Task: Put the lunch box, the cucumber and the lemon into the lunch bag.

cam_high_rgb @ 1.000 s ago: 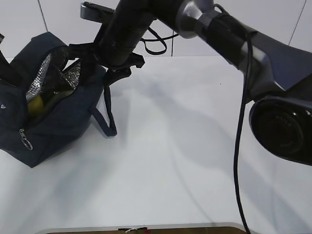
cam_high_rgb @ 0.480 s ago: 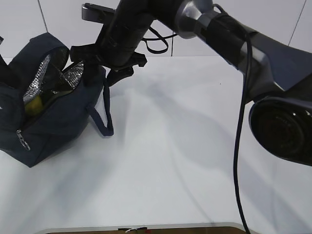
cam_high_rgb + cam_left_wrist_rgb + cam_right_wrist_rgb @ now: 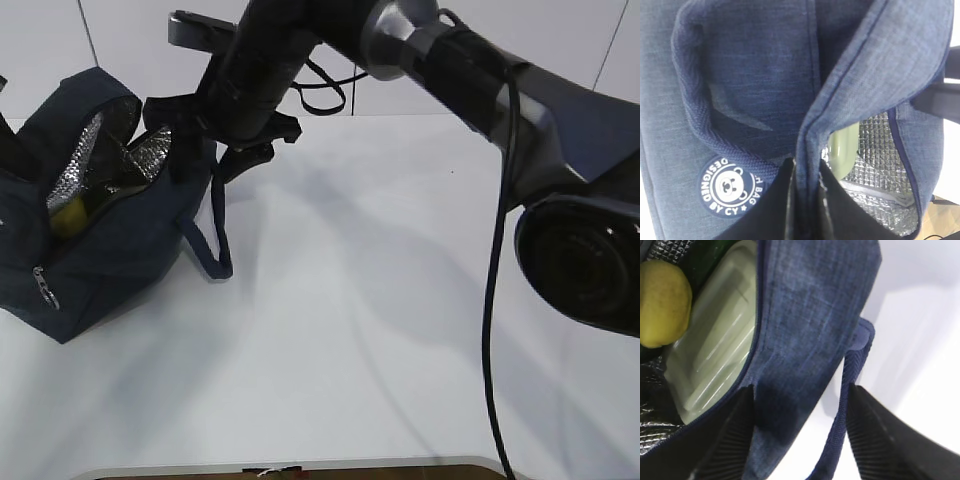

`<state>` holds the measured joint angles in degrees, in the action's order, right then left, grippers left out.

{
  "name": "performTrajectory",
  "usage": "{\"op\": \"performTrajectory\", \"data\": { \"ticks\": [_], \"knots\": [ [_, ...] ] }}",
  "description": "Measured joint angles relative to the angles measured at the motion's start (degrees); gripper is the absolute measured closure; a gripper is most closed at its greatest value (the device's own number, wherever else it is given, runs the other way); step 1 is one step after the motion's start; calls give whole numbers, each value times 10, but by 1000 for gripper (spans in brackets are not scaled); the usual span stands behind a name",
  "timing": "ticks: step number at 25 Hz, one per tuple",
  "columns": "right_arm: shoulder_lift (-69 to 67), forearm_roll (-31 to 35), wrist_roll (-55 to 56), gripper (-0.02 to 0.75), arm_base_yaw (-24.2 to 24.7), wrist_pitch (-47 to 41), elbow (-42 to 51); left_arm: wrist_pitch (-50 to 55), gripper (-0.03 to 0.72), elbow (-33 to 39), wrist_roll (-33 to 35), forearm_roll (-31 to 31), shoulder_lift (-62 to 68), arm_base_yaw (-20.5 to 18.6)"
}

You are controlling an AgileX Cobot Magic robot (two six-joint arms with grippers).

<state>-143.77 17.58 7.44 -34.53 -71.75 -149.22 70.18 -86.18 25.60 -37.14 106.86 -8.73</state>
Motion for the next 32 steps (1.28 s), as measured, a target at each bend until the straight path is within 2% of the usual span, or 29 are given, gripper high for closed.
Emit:
{"op": "performTrajectory", "data": {
  "ticks": [8,11,15,17,20,25,30,32],
  "knots": [
    [0,11,2,277,0,0,23,0,680,0,0,0,0,0],
    [0,32,2,321,0,0,23,0,680,0,0,0,0,0],
    [-12,77,3,479,0,1,23,0,680,0,0,0,0,0],
    [-15,81,4,589,0,1,23,0,680,0,0,0,0,0],
    [-16,75,2,701,0,1,23,0,680,0,0,0,0,0],
    [-9,34,-23,720,0,1,24,-1,680,0,0,-6,0,0],
    [16,-12,-54,720,0,-1,25,-4,680,0,0,-69,0,7],
    [24,-29,-62,720,0,-4,25,-7,680,0,0,-88,0,25]
  ]
}}
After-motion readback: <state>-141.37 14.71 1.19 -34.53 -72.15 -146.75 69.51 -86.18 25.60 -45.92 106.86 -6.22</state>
